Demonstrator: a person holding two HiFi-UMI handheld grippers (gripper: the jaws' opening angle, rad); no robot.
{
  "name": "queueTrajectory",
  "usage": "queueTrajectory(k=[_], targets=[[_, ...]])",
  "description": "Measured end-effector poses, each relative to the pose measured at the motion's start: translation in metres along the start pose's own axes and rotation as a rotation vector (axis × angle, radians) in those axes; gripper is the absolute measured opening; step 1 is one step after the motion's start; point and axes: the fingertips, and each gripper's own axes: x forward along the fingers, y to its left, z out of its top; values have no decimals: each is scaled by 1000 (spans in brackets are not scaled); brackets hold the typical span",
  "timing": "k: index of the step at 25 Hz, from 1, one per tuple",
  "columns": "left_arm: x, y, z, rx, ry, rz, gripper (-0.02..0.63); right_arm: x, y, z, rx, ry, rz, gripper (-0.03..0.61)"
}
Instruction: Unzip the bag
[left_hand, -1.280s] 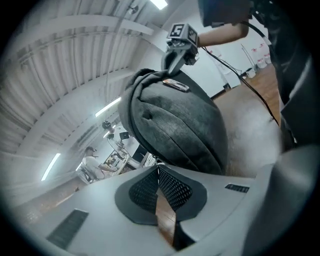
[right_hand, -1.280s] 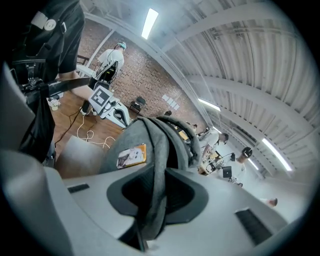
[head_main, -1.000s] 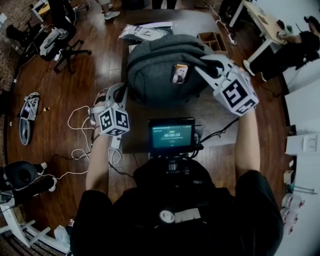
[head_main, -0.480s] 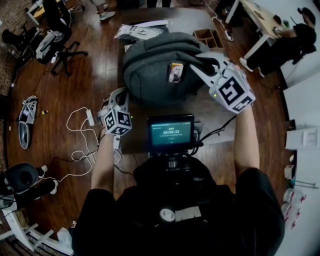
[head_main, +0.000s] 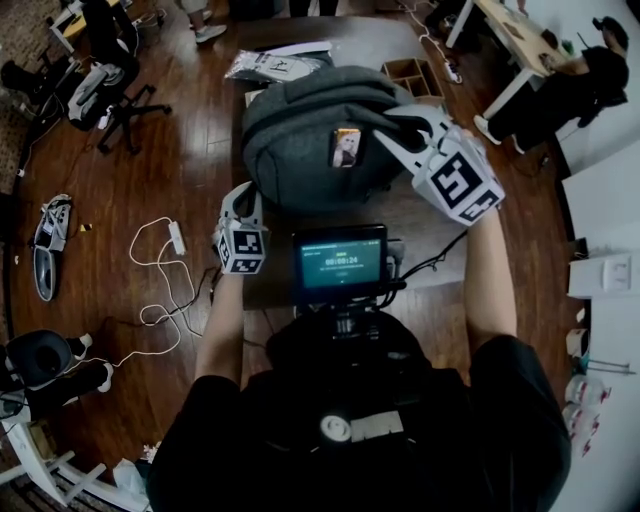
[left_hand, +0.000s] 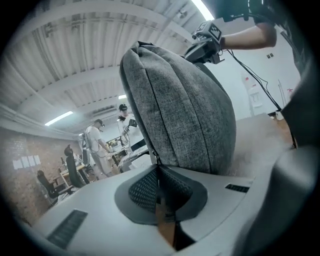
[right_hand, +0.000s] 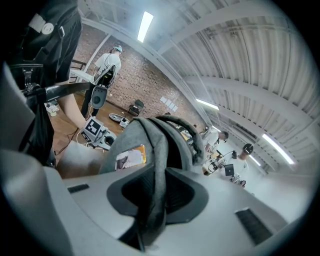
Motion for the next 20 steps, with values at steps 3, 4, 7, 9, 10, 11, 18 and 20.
queueTrajectory(k=[3,4,7,9,10,11,18,20], targets=[[2,0,0,-91,-28,11,6,2,0,1,3,-3,3,86],[3,1,0,-113,-39,14,6,3,-1,1,3,-3,3,86],[2,0,-4,-187,-71,22,6,5,-1,0,8,-6,11,86],[3,-1,-6,-212,-79,28,6,7,0,-1,16,-9,15,86],[4,-2,-7,-216,-78,29,6,8,0,-2,19,-9,16,86],[5,-2,-8,-216,-74,30,6,8,0,-3,19,-9,16,86],[10,1,-13,-204,-53,23,6,12,1,-1,11,-8,22,86],[9,1,-12,-206,-49,8,8,13,0,-3,15,-10,20,86]])
